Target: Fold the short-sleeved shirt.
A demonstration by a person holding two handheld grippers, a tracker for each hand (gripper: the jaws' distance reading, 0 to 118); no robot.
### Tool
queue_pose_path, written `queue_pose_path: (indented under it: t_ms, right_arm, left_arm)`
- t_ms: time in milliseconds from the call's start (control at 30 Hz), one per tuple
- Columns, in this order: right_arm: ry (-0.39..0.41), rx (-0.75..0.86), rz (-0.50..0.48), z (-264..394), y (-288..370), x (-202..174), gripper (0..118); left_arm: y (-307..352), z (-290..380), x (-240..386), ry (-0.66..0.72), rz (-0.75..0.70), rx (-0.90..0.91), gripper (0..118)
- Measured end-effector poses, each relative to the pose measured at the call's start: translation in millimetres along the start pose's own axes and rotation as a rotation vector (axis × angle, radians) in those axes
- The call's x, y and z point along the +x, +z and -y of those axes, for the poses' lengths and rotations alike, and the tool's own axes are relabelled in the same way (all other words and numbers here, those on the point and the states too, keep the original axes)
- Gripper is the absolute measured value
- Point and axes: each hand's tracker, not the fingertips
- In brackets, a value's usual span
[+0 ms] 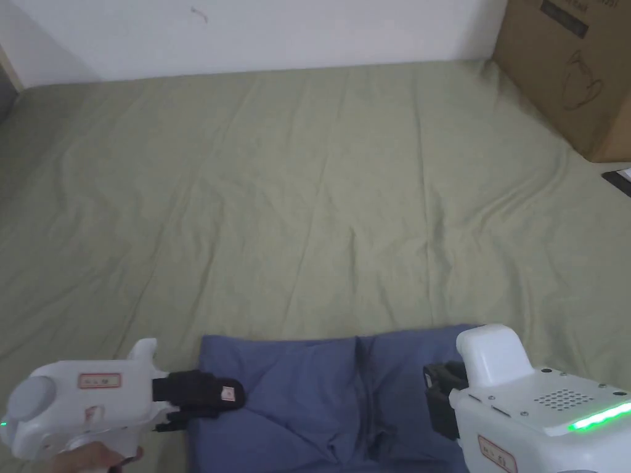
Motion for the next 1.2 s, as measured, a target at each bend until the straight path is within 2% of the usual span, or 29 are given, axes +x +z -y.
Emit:
queue_pose_path:
  t_ms: [333,500,633,667,800,900,1100,1200]
  right_arm:
    - [-0.012,0.006,-0.013,5,-1,-1,0]
    - [-0.028,0.007,-0.032,7,-3,-3,0]
    - [-0.036,0.003,-0.040,7,-4,-3,0]
    - [-0.034,0.004,-0.040,7,-3,-2,0]
    - [-0.031,0.014,-0.038,9,1,3,0]
    - [-0.054,0.017,-0.032,12,2,9,0]
    - [-0.112,0.008,-0.034,22,3,24,0]
    - [-0.125,0.001,-0.018,27,6,30,0]
  left_arm:
    - [139,-33,-25,0.016,-0.362,0.137,9]
    - [162,-28,-12,0.021,-0.423,0.191,9]
    - [149,-20,21,0.005,-0.480,0.201,9]
    - [135,-3,53,-0.030,-0.485,0.201,9]
    - [124,-6,87,-0.068,-0.429,0.195,9]
    - [97,-2,125,-0.173,-0.413,0.180,9]
    - [15,8,169,-0.267,-0.255,-0.011,9]
    - [-34,4,168,-0.265,-0.280,-0.080,10]
